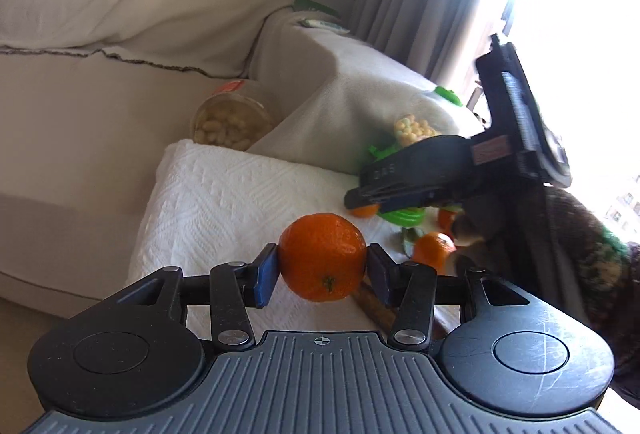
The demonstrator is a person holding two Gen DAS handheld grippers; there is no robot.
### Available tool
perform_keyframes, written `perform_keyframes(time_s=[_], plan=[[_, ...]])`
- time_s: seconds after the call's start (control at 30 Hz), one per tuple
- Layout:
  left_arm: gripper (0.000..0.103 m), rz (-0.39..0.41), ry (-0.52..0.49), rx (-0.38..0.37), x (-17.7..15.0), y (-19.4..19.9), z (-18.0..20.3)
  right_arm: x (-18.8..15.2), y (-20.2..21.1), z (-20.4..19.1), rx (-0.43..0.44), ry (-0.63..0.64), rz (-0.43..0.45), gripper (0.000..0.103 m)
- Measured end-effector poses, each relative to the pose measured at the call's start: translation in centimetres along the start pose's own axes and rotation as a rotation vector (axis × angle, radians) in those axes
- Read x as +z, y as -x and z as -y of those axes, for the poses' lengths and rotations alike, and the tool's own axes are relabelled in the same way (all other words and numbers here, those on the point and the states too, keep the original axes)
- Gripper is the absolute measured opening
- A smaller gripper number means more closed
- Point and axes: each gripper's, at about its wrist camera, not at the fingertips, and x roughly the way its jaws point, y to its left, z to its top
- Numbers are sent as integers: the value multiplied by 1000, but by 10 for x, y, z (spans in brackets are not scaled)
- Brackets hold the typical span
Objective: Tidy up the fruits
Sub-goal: 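Move right tool to the second brown banana and grasp it while left tool holds the orange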
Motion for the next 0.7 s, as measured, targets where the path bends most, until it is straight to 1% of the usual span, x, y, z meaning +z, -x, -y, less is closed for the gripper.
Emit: perform_keyframes(time_s=[0.03, 0.07, 0.13, 0.23, 0.3, 0.37, 0.43, 0.5, 0.57, 0.63, 0.7], plan=[[53, 2, 0, -7, -2, 5, 4, -1, 1, 0, 0, 11, 2, 29], [53, 5, -2, -19, -5, 11, 9, -3, 6, 2, 10, 19, 6, 29], [53, 4, -7, -53, -10, 22, 21, -8, 24, 11, 52, 19, 2, 29], [53, -22, -23, -132, -20, 32, 42, -26, 68, 33, 172, 27, -17, 29], [53, -56, -25, -198, -32, 34, 58, -47, 103, 50, 215, 47, -15, 29], [53, -111, -56, -242, -47, 30, 78, -70, 135, 70, 225, 76, 2, 29], [53, -164, -106, -262, -62, 24, 100, -97, 162, 90, 209, 73, 18, 29], [53, -211, -128, -290, -75, 15, 117, -120, 183, 112, 211, 54, 24, 29], [53, -236, -139, -307, -84, 9, 131, -146, 198, 128, 215, 38, 31, 29], [53, -246, -164, -301, -92, 2, 145, -176, 204, 139, 210, 36, 44, 29], [53, -254, -214, -265, -97, -3, 157, -197, 204, 147, 199, 31, 51, 29]])
